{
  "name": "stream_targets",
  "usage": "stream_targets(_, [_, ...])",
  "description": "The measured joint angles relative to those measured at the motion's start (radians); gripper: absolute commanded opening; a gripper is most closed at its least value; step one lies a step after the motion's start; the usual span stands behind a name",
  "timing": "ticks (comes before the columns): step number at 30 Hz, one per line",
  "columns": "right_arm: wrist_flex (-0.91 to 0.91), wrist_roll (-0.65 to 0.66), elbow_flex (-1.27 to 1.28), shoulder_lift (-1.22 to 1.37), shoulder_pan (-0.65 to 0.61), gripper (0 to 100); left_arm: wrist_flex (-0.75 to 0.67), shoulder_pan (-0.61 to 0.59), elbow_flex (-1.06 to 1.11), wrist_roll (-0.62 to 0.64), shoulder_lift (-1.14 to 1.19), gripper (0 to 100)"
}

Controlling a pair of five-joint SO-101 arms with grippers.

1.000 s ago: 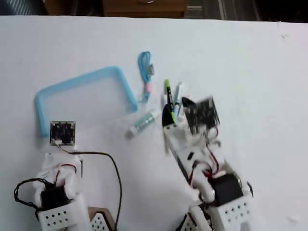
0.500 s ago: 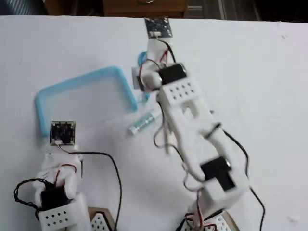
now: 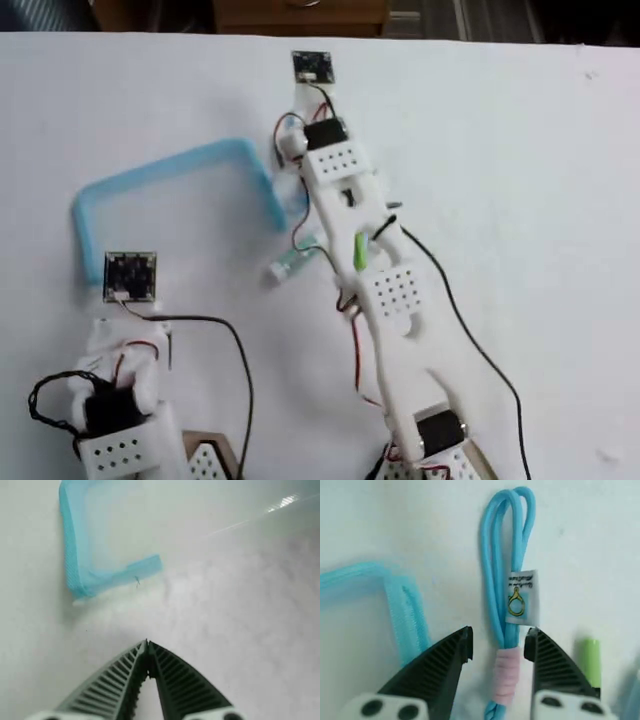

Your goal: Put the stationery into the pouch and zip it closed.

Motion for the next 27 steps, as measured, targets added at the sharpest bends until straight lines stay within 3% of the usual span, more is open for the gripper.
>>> stream_targets(5, [0.032,0.0,-0.163,0.112,0.04,18.1,0.0,0.0,0.0,0.0,0.0,2])
stream_targets(16, [0.02,0.0,-0.19,0.17,0.038,17.6,0.0,0.0,0.0,0.0,0.0,2])
stream_targets(21, [0.02,0.0,-0.204,0.187,0.041,0.9,0.0,0.0,0.0,0.0,0.0,2])
stream_targets(27, [0.029,0.0,-0.216,0.193,0.04,1.9,-0.015,0.0,0.0,0.0,0.0,2])
